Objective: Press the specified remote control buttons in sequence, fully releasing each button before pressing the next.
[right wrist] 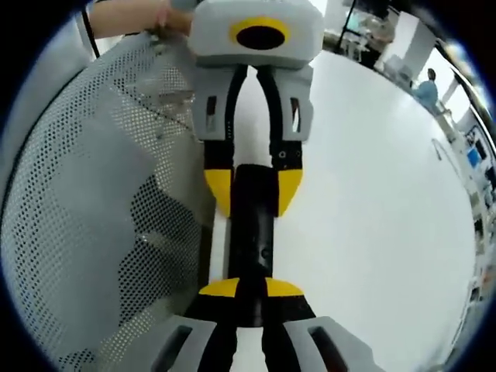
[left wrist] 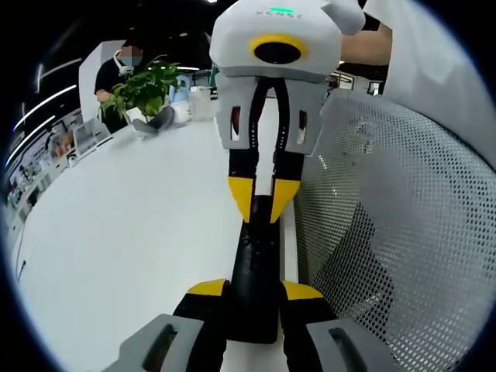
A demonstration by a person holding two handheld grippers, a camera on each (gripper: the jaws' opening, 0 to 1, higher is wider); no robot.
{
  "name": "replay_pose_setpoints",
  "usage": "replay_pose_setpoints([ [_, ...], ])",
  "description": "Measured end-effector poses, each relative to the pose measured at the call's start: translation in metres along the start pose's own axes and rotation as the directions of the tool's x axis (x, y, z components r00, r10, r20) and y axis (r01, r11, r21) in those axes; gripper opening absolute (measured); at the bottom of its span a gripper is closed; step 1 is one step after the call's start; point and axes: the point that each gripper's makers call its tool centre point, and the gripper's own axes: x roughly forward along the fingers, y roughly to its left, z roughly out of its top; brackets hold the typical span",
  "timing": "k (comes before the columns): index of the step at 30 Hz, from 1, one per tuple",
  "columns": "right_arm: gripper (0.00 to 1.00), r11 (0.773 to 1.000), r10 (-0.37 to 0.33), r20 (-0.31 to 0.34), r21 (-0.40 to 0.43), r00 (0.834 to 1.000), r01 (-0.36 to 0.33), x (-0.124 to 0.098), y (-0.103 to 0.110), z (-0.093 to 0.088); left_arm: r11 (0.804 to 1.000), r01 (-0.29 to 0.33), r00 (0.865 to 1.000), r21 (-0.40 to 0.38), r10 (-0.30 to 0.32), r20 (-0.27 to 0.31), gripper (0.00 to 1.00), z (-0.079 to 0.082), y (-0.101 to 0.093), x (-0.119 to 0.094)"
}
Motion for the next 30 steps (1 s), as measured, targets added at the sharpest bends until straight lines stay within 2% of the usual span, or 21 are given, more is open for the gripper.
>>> replay_pose_setpoints([
  [2,0.07,1.0,-0.015,0.027,0.008,1.0,0.015,-0.0006,0.0002,-0.0005,1.0,-0.001,1.0,-0.001,0.001,0.0,0.25,-0.0001,0.0001,-0.0001],
  [5,0.07,0.998,-0.052,0.124,0.043,0.991,0.047,-0.0017,-0.0002,0.0011,1.0,-0.001,1.0,-0.001,0.001,0.0,0.25,-0.0001,0.0,-0.0001],
  [7,0.07,0.994,-0.078,0.186,0.094,0.979,0.061,-0.0027,-0.0008,0.001,1.0,-0.001,1.0,-0.001,0.001,0.0,0.25,-0.0001,0.0,-0.0001],
  [8,0.07,0.993,-0.083,0.197,0.103,0.977,0.064,-0.003,-0.0009,0.0012,1.0,0.0,1.0,0.0,0.0,0.0,0.25,-0.0001,0.0001,-0.0001],
  [9,0.07,0.992,-0.101,0.241,0.096,0.965,0.08,-0.0037,-0.0005,0.0017,1.0,0.0,1.0,0.0,0.0,0.0,0.25,-0.0002,0.0,-0.0001],
  [11,0.07,0.99,-0.113,0.266,0.11,0.957,0.087,-0.0041,0.0,0.0011,1.0,0.0,1.0,-0.001,0.0,0.0,0.25,-0.0002,0.0,-0.0001],
  [18,0.07,0.987,-0.138,0.329,0.121,0.934,0.103,-0.0043,0.0002,0.0027,1.0,0.0,1.0,0.0,0.0,0.0,0.25,-0.0002,0.0,-0.0001],
  [21,0.07,0.988,-0.138,0.342,0.111,0.93,0.106,-0.0044,0.0002,0.0046,1.0,0.0,1.0,0.0,0.0,0.0,0.25,-0.0004,-0.0002,0.0],
  [25,0.07,0.991,-0.122,0.334,0.088,0.935,0.098,-0.0038,-0.0003,0.0067,1.0,0.0,1.0,0.0,0.0,0.0,0.25,-0.0003,-0.0003,0.0],
  [30,0.06,0.995,-0.093,0.302,0.05,0.949,0.081,-0.0025,0.0007,0.0077,1.0,0.001,1.0,0.001,-0.001,0.0,0.25,-0.0004,-0.0004,-0.0001],
])
